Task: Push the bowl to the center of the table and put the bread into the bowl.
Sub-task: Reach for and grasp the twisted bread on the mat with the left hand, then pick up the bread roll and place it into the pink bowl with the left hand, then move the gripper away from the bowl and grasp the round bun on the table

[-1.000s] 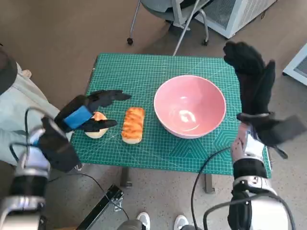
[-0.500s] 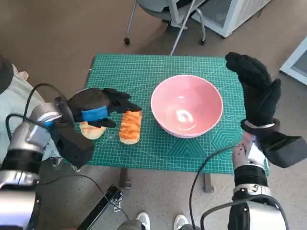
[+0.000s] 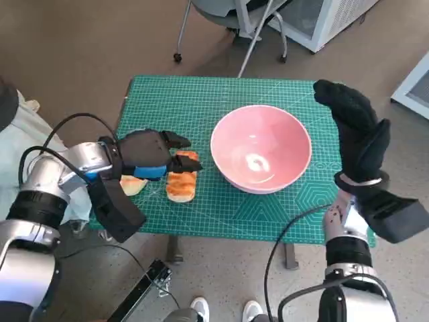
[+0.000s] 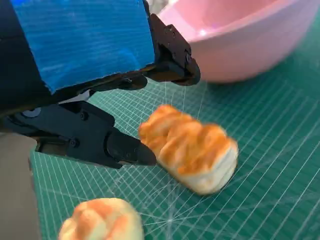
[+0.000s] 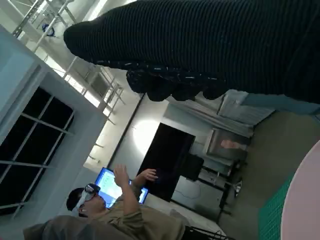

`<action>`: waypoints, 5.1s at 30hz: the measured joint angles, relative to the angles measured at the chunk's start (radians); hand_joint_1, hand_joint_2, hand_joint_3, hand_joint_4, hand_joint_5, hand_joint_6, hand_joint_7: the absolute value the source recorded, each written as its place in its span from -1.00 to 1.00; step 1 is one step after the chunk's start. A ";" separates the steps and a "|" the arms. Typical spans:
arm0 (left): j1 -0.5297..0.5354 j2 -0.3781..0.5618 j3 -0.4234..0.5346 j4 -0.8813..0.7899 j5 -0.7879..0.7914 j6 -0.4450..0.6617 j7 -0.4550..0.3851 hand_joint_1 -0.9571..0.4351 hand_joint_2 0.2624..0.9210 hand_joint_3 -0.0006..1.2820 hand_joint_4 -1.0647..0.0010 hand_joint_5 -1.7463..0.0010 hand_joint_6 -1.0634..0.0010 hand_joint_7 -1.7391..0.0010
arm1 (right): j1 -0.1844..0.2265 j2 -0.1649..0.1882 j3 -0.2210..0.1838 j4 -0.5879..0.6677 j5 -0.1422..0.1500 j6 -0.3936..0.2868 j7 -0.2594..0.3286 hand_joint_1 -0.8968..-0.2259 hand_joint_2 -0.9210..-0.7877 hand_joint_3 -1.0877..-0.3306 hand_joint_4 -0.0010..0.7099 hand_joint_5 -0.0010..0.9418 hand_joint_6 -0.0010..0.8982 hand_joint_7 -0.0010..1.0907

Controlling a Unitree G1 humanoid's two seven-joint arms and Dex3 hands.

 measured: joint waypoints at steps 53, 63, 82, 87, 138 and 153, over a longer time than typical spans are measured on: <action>-0.046 -0.001 0.021 0.261 -0.288 -0.140 0.110 0.37 0.99 -0.96 -0.33 -0.19 -0.34 -0.35 | 0.040 -0.010 0.042 -0.018 -0.029 -0.026 -0.084 -0.06 -1.00 -0.30 -0.06 -1.00 -0.94 0.54; -0.107 0.030 0.193 0.165 -0.433 -0.144 0.106 0.37 0.99 -0.98 -0.39 -0.16 -0.36 -0.34 | 0.040 -0.010 0.041 -0.015 -0.015 -0.018 -0.078 -0.06 -1.00 -0.29 -0.07 -1.00 -0.95 0.53; -0.171 -0.244 0.235 0.148 -0.523 0.029 0.006 0.37 1.00 -0.91 -0.29 -0.24 -0.24 -0.40 | 0.040 0.010 0.045 -0.023 0.004 -0.010 -0.066 0.01 -1.00 -0.30 -0.08 -1.00 -0.94 0.52; -0.181 -0.306 0.212 0.211 -0.470 0.089 0.063 0.37 1.00 -0.86 -0.22 -0.30 -0.15 -0.44 | 0.049 0.013 0.045 -0.043 0.014 -0.009 -0.053 -0.05 -1.00 -0.29 -0.08 -1.00 -0.94 0.52; 0.193 0.036 0.500 -0.016 -0.834 0.142 -0.423 0.07 0.89 -1.00 0.05 1.00 -0.02 0.70 | 0.099 0.011 0.028 -0.115 0.052 0.021 -0.014 -0.08 -1.00 -0.25 -0.06 -1.00 -1.00 0.61; 0.262 0.142 0.481 -0.034 -0.737 0.290 -0.401 0.11 0.63 -1.00 0.27 1.00 0.04 0.93 | 0.073 0.009 0.029 -0.077 0.053 0.028 0.008 -0.08 -1.00 -0.24 -0.06 -0.99 -0.99 0.60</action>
